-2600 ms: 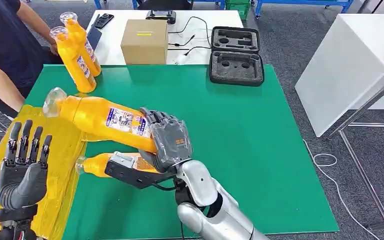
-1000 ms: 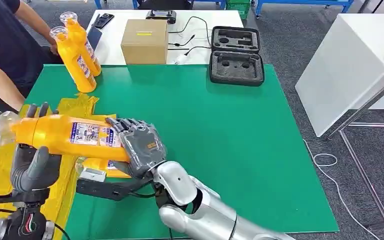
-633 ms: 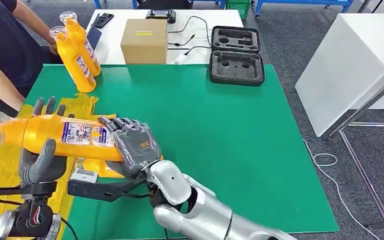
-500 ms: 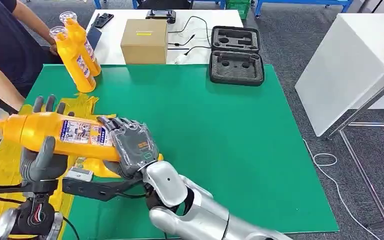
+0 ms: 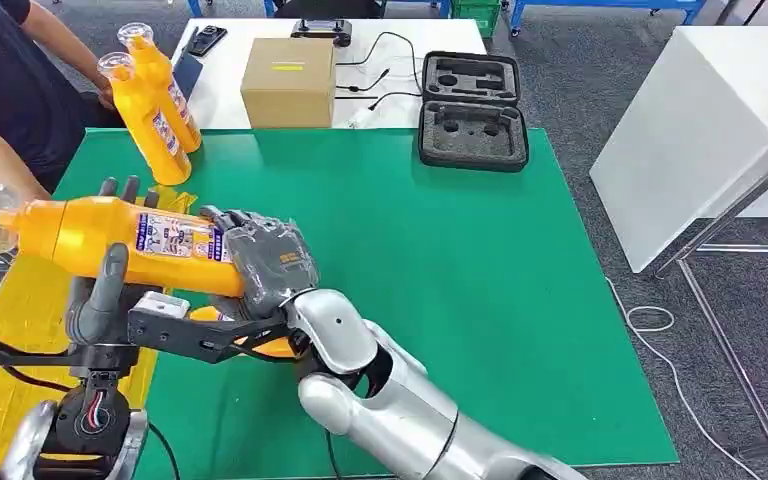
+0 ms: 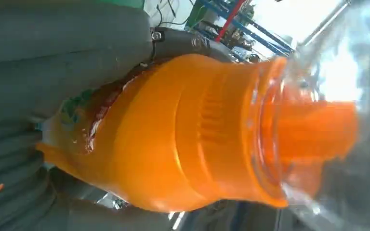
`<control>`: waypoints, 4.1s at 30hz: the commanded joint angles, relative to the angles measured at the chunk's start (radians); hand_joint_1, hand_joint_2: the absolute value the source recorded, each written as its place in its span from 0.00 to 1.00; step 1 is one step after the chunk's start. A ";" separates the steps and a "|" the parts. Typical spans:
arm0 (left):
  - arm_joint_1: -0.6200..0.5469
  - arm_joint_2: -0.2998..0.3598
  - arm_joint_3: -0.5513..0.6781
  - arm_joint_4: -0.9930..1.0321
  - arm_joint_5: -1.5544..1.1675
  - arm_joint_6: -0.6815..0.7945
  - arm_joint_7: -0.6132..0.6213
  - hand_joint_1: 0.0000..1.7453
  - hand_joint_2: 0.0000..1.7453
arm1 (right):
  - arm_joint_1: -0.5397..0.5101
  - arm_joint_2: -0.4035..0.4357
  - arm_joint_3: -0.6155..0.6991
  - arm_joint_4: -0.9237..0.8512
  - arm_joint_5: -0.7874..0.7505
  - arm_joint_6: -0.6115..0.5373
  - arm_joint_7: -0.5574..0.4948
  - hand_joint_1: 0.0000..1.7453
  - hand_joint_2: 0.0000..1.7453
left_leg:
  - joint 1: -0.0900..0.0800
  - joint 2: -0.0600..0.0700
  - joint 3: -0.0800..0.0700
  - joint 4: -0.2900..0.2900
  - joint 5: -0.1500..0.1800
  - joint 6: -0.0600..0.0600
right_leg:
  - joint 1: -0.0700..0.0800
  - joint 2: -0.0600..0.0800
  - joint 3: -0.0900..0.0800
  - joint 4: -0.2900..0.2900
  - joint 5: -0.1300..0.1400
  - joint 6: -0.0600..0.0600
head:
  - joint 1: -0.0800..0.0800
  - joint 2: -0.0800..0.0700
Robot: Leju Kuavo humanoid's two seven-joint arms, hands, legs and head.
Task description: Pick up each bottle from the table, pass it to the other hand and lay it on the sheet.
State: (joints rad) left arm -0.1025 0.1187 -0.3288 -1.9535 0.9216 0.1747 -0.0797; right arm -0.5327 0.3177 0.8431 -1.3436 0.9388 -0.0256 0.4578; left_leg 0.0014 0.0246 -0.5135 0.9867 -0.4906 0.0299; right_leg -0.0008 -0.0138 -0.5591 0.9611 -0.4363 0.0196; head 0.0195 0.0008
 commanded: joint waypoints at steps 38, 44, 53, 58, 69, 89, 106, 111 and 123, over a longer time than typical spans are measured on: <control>0.129 -0.005 0.262 -0.043 -0.167 -0.120 -0.067 1.00 1.00 | 0.051 -0.204 -0.299 -0.228 0.018 0.115 0.071 0.00 0.00 | -0.001 -0.005 0.002 -0.001 0.000 -0.002 | -0.002 -0.001 0.002 0.000 -0.001 0.000 | 0.000 0.000; 0.131 0.018 0.340 -0.051 -0.267 -0.119 -0.096 1.00 1.00 | 0.041 -0.267 -0.426 -0.372 -0.061 0.095 0.046 0.00 0.00 | 0.000 -0.006 -0.001 0.001 0.000 -0.001 | 0.000 -0.004 0.000 0.001 -0.001 0.000 | 0.000 0.000; 0.131 0.033 0.343 -0.019 -0.302 -0.135 -0.119 1.00 1.00 | 0.037 -0.299 -0.472 -0.400 -0.081 0.079 0.053 0.00 0.00 | -0.001 -0.005 0.001 0.000 0.000 -0.002 | -0.001 -0.002 0.001 0.000 -0.001 0.000 | 0.000 0.000; 0.156 0.041 0.357 -0.040 -0.435 -0.082 -0.194 1.00 1.00 | 0.359 -0.302 -0.400 -0.512 0.090 -0.001 -0.069 0.00 0.00 | -0.001 -0.005 0.002 -0.001 0.000 -0.002 | -0.001 -0.002 0.002 0.000 -0.001 0.000 | 0.000 0.000; 0.072 0.178 0.337 0.168 -1.601 0.184 -0.151 1.00 1.00 | 0.562 -0.359 -0.375 -0.635 -0.018 -0.124 -0.119 0.00 0.00 | -0.001 -0.012 0.007 -0.002 0.001 -0.003 | -0.001 -0.007 0.001 0.000 -0.001 -0.001 | 0.000 0.000; 0.048 0.134 0.205 0.491 -2.116 0.303 0.079 1.00 1.00 | 0.552 -0.449 -0.294 -0.633 -0.103 -0.099 -0.154 0.00 0.00 | -0.004 -0.009 0.007 -0.002 0.004 -0.002 | -0.001 -0.006 0.000 -0.001 0.002 -0.002 | 0.000 0.000; -0.181 0.029 0.129 0.785 -2.207 0.226 0.128 1.00 1.00 | 0.526 -0.474 -0.256 -0.658 -0.132 -0.087 -0.151 0.00 0.00 | -0.004 -0.013 0.007 -0.001 0.005 -0.002 | -0.001 -0.010 0.000 -0.001 0.002 -0.002 | 0.000 0.000; -0.152 0.030 0.125 0.777 -2.191 0.232 0.135 1.00 1.00 | 0.557 -0.484 -0.272 -0.642 -0.137 -0.095 -0.154 0.00 0.00 | -0.006 -0.012 0.008 -0.002 0.005 -0.002 | -0.002 -0.007 0.001 -0.001 0.003 -0.001 | 0.000 0.000; 0.090 0.063 0.159 0.549 -2.211 0.292 0.124 1.00 1.00 | 0.549 -0.471 -0.284 -0.564 -0.136 -0.108 -0.169 0.00 0.00 | -0.006 -0.004 0.006 -0.001 0.004 0.000 | -0.001 -0.002 -0.002 -0.001 0.004 0.000 | -0.001 0.000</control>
State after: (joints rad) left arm -0.0911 0.1740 -0.1705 -1.3310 -1.2867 0.4605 0.0507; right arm 0.0382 -0.1473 0.5573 -1.9989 0.8095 -0.1335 0.3017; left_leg -0.0046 0.0199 -0.5102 0.9866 -0.4858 0.0317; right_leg -0.0017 -0.0184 -0.5633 0.9614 -0.4321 0.0197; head 0.0187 0.0008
